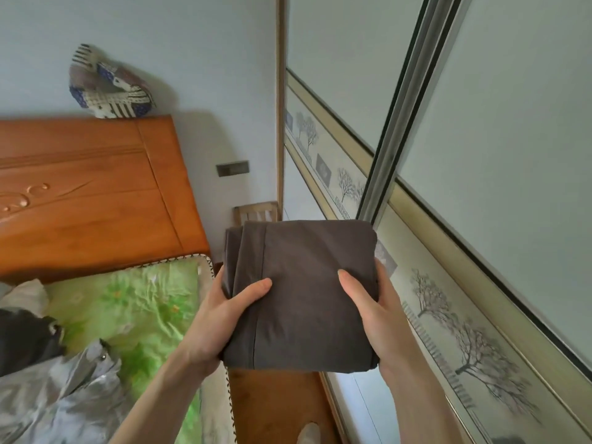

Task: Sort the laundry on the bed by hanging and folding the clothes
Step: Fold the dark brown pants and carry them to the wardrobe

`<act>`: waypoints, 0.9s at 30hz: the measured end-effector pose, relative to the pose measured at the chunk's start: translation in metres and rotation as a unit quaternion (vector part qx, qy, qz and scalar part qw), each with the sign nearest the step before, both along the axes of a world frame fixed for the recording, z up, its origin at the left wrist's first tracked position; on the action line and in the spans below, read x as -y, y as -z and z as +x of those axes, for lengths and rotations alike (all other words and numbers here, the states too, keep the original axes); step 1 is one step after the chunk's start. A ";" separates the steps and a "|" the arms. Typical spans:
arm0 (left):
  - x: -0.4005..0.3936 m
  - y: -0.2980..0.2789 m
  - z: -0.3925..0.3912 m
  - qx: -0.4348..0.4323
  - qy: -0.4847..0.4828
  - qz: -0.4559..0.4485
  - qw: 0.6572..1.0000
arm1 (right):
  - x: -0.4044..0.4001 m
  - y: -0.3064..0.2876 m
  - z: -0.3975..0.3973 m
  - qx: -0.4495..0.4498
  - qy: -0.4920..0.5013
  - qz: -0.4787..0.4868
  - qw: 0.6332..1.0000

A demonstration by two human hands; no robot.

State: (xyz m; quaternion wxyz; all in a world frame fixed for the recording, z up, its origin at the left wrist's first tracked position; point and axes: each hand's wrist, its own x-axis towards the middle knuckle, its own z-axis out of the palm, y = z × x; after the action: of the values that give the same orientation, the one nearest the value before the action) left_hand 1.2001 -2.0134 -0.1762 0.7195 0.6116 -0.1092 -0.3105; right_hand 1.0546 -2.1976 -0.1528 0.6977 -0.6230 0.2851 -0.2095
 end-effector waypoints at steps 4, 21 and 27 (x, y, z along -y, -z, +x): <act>0.031 -0.007 0.051 0.003 0.013 0.019 1.000 | 0.022 -0.001 0.046 -0.005 0.018 0.011 1.000; 0.145 0.012 0.222 -0.077 0.266 0.054 0.959 | 0.050 -0.007 0.156 -0.104 0.246 0.009 0.964; 0.161 -0.001 0.244 -0.050 0.305 0.056 0.949 | 0.040 -0.012 0.163 -0.104 0.295 0.028 0.949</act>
State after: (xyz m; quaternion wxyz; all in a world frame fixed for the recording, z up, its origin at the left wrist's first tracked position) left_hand 1.4436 -2.1745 -0.1753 0.5593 0.5721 -0.2370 -0.5510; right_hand 1.2172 -2.2379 -0.1411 0.5881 -0.5099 0.5329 -0.3319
